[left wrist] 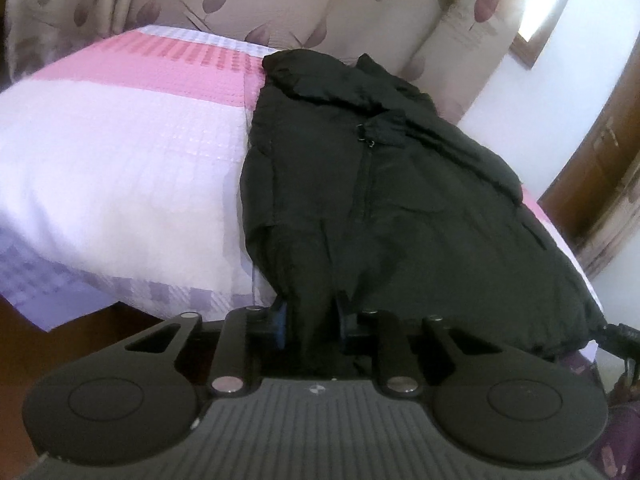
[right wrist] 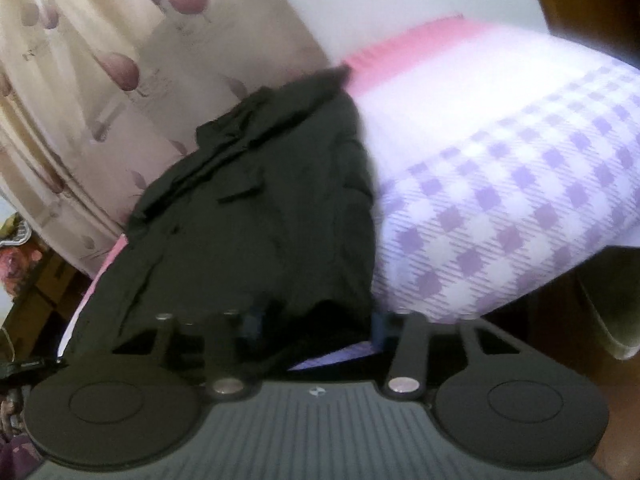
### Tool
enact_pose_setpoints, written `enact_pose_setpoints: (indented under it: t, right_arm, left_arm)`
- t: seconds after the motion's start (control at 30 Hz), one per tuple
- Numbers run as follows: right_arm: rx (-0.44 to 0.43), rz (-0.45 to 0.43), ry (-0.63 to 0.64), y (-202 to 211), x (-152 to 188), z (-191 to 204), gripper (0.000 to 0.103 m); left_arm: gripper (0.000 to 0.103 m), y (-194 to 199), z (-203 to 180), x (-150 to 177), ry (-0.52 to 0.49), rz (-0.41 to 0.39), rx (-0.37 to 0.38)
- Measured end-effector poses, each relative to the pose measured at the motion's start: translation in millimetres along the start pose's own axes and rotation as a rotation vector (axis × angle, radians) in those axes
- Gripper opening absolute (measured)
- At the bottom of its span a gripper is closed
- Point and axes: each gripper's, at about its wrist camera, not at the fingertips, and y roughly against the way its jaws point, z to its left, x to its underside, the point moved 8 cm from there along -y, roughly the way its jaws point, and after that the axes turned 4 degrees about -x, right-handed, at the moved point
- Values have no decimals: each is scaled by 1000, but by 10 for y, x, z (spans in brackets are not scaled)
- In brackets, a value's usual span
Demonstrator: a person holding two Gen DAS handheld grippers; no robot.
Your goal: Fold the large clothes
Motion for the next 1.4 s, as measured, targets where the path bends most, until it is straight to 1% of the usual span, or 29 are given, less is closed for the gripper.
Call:
enact_pose_setpoints:
  t: [0.03, 0.1, 0.13, 0.17, 0.23, 0.27, 0.3, 0.33, 0.37, 0.43, 0.47, 0.5, 0.53, 0.6, 0.67, 0.8, 0.9, 0.97, 1.13, 1.23, 1.4]
  right_arm:
    - [-5, -5, 10, 19, -12, 34, 30]
    - [-21, -17, 42, 68, -53, 94, 29]
    - [-22, -19, 53, 69, -71, 110, 29]
    - [-23, -16, 60, 60, -81, 121, 29]
    - [-26, 0, 54, 36, -81, 107, 31]
    - [-26, 4, 32, 21, -90, 88, 34]
    - [-33, 4, -3, 5, -94, 59, 37]
    - [-49, 4, -35, -18, -101, 41, 44]
    - [-62, 1, -50, -43, -114, 39, 44]
    - [-59, 5, -30, -91, -108, 75, 44]
    - [-55, 16, -5, -122, -93, 116, 42]
    - [-56, 23, 16, -141, -80, 148, 38]
    - [-63, 26, 28, -156, -75, 183, 29]
    - [-90, 12, 21, -132, -109, 241, 22]
    - [-149, -14, -7, -57, -194, 313, 20]
    - [-234, -69, -55, 102, -446, 461, 19]
    - [-291, -106, -73, 182, -688, 607, 19]
    - [-315, -123, -71, 190, -832, 707, 19]
    - [-341, -171, -27, 102, -1242, 980, 17]
    - [-344, -198, -17, 10, -1491, 1072, 17]
    - [-334, -225, 18, -181, -1908, 1174, 16]
  left_arm:
    - [28, -5, 32, 0, 14, 2, -4]
    - [40, -4, 83, 12, 36, 2, 4]
    - [54, -7, 100, 30, 40, 8, 9]
    - [70, -7, 116, 49, 41, 11, 6]
    - [86, -16, 118, 85, 41, 21, 13]
    - [86, -25, 115, 99, 50, 24, 23]
    - [85, -40, 113, 104, 60, 25, 32]
    - [81, -61, 107, 109, 62, 32, 35]
    - [63, -88, 99, 118, 57, 47, 34]
    - [31, -127, 71, 142, 28, 80, 34]
    - [24, -105, 47, 139, 5, 71, 26]
    - [20, -65, 4, 126, -22, 55, 18]
    - [16, -30, -36, 110, -38, 46, 11]
    - [13, 83, -96, 15, -37, 17, -1]
    - [13, 256, -139, -137, 2, -43, 38]
    - [13, 547, -235, -476, 50, -155, 59]
    - [13, 646, -348, -670, 62, -214, 59]
    - [13, 666, -431, -808, 70, -242, 54]
    - [13, 650, -517, -1167, 96, -314, 28]
    - [13, 638, -514, -1388, 128, -344, 31]
    - [13, 545, -562, -1825, 115, -383, -7]
